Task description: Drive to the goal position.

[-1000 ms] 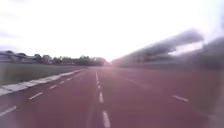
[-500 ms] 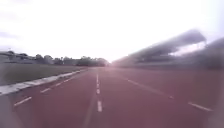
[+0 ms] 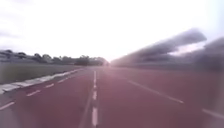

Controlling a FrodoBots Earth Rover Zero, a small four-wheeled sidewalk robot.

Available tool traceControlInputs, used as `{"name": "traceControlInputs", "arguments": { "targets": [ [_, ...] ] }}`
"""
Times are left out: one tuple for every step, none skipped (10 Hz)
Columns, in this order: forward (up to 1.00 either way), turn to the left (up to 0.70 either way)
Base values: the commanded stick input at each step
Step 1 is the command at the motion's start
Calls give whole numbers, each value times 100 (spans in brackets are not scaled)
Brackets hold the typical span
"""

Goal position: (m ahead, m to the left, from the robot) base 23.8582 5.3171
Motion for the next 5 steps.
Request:
{"name": "traceControlInputs", "arguments": {
  "targets": [
    [70, 0],
    [70, 0],
    [70, 0],
    [70, 0],
    [70, 0]
  ]
}}
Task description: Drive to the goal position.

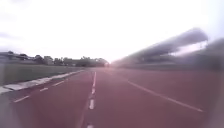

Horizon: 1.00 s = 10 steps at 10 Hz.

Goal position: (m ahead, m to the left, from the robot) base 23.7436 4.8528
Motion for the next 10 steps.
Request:
{"name": "traceControlInputs", "arguments": {
  "targets": [
    [70, 0],
    [70, 0],
    [70, 0],
    [70, 0],
    [70, 0],
    [70, 0],
    [70, 0],
    [70, 0],
    [70, 0],
    [70, 0]
  ]
}}
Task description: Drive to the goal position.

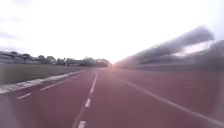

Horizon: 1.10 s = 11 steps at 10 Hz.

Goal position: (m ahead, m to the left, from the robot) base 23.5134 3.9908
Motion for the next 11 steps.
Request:
{"name": "traceControlInputs", "arguments": {
  "targets": [
    [70, 0],
    [70, 0],
    [70, 0],
    [70, 0],
    [70, 0],
    [70, 0],
    [70, 0],
    [70, 0],
    [70, 0],
    [70, 0],
    [70, 0]
  ]
}}
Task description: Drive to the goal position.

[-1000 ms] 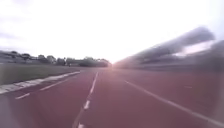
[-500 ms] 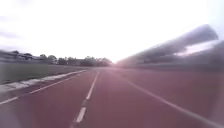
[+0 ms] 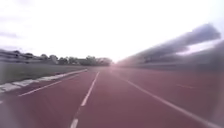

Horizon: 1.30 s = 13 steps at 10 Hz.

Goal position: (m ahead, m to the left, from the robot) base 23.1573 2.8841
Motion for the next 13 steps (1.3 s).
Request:
{"name": "traceControlInputs", "arguments": {
  "targets": [
    [70, 0],
    [70, 0],
    [70, 0],
    [70, 0],
    [70, 0],
    [70, 0],
    [70, -7],
    [70, -27],
    [70, -21],
    [70, -9],
    [70, -4],
    [70, 0],
    [70, 0]
  ]
}}
